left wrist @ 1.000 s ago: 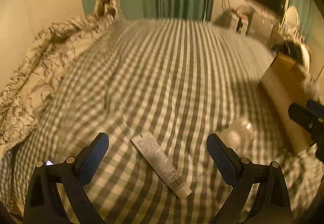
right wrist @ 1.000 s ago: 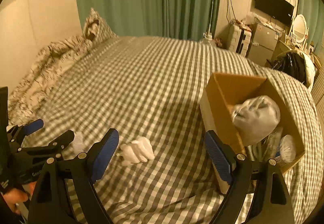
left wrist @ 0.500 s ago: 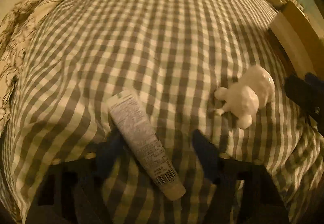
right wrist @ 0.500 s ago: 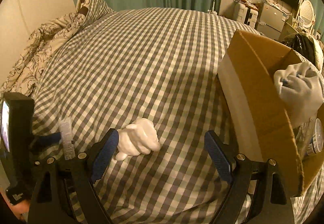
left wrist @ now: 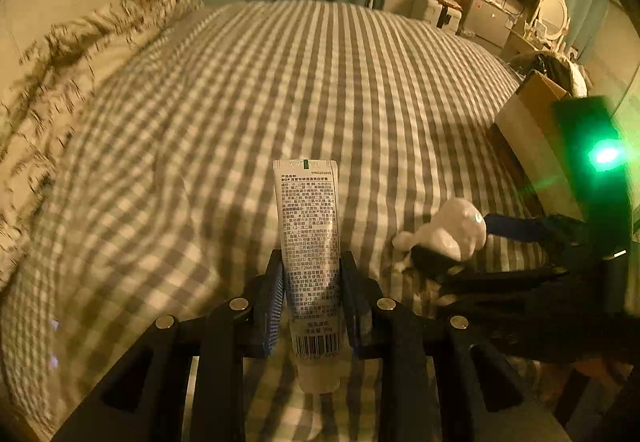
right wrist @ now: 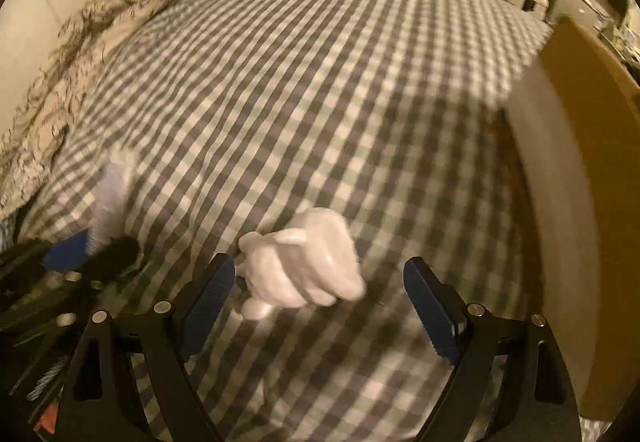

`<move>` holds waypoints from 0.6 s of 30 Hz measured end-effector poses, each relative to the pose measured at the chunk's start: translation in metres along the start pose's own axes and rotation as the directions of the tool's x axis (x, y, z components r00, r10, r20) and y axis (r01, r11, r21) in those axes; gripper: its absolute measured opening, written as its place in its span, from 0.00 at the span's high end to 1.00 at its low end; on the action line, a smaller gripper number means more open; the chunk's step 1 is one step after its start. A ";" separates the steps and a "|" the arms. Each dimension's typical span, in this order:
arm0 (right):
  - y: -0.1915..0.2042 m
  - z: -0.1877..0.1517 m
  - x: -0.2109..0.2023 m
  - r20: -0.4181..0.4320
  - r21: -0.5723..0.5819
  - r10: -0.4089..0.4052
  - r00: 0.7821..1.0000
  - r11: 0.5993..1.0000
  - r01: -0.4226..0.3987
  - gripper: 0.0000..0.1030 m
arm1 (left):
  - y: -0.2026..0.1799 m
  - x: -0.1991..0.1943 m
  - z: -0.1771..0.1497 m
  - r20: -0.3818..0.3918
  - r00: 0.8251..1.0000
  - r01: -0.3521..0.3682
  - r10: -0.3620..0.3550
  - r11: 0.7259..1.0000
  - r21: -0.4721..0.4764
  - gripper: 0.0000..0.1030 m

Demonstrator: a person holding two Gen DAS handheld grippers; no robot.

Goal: Organize objects
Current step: 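Grasp the toothpaste tube with the left tool while the right tool grasps the white figurine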

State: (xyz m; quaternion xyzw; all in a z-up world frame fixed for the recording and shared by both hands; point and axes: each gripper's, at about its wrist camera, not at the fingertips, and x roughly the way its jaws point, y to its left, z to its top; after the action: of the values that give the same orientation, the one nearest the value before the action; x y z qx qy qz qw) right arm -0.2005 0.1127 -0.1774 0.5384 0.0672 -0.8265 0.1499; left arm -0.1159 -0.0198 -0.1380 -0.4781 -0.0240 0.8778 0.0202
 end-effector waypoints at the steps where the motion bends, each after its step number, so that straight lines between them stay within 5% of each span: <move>1: 0.004 0.001 0.004 -0.008 -0.018 -0.003 1.000 1.000 0.003 0.16 | 0.002 0.001 0.007 0.009 1.000 -0.010 0.010 1.000 0.005 0.74; 6: 0.015 0.005 0.019 -0.030 -0.070 -0.023 0.999 0.997 0.020 0.18 | 0.008 -0.002 0.015 0.032 0.998 -0.053 0.052 0.998 0.018 0.74; 10: 0.015 0.002 0.013 -0.017 -0.073 -0.029 0.999 0.997 0.028 0.37 | 0.007 -0.004 0.016 0.033 0.997 -0.064 0.063 0.998 0.025 0.74; 18: 0.013 -0.012 -0.025 0.068 -0.017 -0.040 0.997 0.999 0.041 0.39 | 0.003 -0.029 0.010 0.065 0.996 -0.071 0.068 0.997 0.037 0.74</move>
State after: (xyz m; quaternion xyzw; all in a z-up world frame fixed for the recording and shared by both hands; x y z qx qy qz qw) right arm -0.1762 0.1084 -0.1589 0.5071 0.0808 -0.8466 0.1402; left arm -0.1091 -0.0242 -0.1085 -0.4497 0.0094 0.8931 -0.0017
